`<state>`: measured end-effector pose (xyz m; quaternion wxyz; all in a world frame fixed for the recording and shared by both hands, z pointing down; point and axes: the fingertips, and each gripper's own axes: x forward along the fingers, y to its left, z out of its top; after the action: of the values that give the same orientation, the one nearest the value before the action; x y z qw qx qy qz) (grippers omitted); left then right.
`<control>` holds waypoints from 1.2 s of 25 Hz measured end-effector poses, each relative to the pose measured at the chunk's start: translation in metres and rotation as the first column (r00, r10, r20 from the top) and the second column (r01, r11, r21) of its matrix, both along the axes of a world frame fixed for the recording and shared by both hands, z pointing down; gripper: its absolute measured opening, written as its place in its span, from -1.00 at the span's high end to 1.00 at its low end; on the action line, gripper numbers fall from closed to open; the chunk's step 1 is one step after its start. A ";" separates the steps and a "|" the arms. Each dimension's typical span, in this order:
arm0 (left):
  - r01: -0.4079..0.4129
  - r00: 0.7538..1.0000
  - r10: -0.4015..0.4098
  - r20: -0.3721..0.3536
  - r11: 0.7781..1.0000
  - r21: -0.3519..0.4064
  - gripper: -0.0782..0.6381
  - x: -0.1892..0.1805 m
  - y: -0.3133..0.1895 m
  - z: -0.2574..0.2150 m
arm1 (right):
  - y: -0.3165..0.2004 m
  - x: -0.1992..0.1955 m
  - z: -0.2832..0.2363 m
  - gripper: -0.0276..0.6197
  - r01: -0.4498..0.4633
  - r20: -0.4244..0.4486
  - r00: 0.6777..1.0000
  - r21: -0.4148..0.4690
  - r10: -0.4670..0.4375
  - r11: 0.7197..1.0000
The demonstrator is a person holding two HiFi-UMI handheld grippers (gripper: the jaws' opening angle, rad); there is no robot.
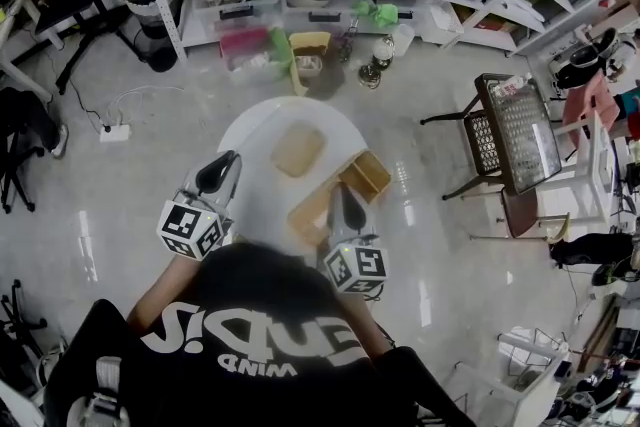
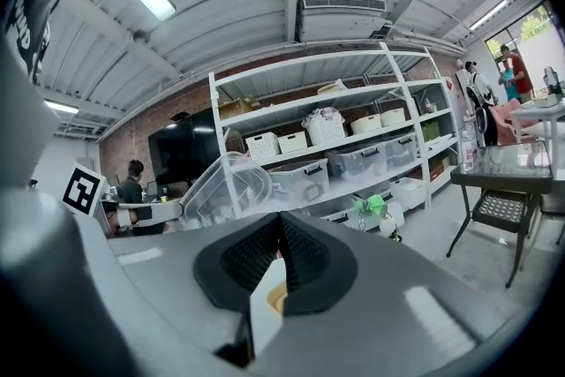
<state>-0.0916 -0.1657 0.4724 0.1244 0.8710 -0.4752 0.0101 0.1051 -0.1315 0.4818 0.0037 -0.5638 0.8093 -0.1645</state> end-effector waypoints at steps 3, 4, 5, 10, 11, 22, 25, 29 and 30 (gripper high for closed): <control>0.001 1.000 -0.001 -0.004 1.000 -0.009 0.66 0.001 0.002 0.000 | 0.002 0.001 0.000 0.92 -0.005 -0.004 1.000 -0.002 0.005 1.000; 0.002 1.000 -0.002 -0.005 1.000 -0.011 0.66 0.001 0.003 0.000 | 0.002 0.002 0.000 0.92 -0.006 -0.006 1.000 -0.003 0.006 1.000; 0.002 1.000 -0.002 -0.006 1.000 -0.013 0.66 0.001 0.003 0.000 | 0.002 0.002 0.000 0.92 -0.007 -0.007 1.000 -0.003 0.007 1.000; 0.003 1.000 -0.003 -0.010 1.000 -0.024 0.66 0.003 0.001 0.001 | 0.000 0.005 0.002 0.92 -0.012 -0.003 1.000 -0.009 0.012 1.000; 0.004 1.000 -0.004 -0.012 1.000 -0.026 0.66 0.004 0.001 0.001 | 0.000 0.006 0.002 0.92 -0.012 -0.002 1.000 -0.009 0.012 1.000; 0.011 0.999 -0.013 -0.037 0.999 -0.045 0.66 0.004 -0.003 0.005 | -0.004 0.010 0.003 0.92 -0.020 0.005 1.000 -0.013 0.020 1.000; 0.015 0.999 -0.017 -0.041 0.999 -0.051 0.66 0.005 -0.003 0.007 | -0.004 0.010 0.003 0.92 -0.018 0.008 1.000 -0.015 0.018 1.000; 0.019 0.999 -0.022 -0.045 0.998 -0.063 0.66 0.002 -0.005 0.010 | -0.006 0.007 0.003 0.92 -0.014 0.010 1.000 -0.016 0.014 1.000; 0.020 0.999 -0.023 -0.046 0.998 -0.065 0.66 0.001 -0.006 0.010 | -0.007 0.007 0.003 0.92 -0.014 0.011 1.000 -0.016 0.014 1.000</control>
<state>-0.0902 -0.1713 0.4829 0.1639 0.8614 -0.4808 0.0037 0.1119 -0.1383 0.4851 0.0047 -0.5686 0.8040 -0.1741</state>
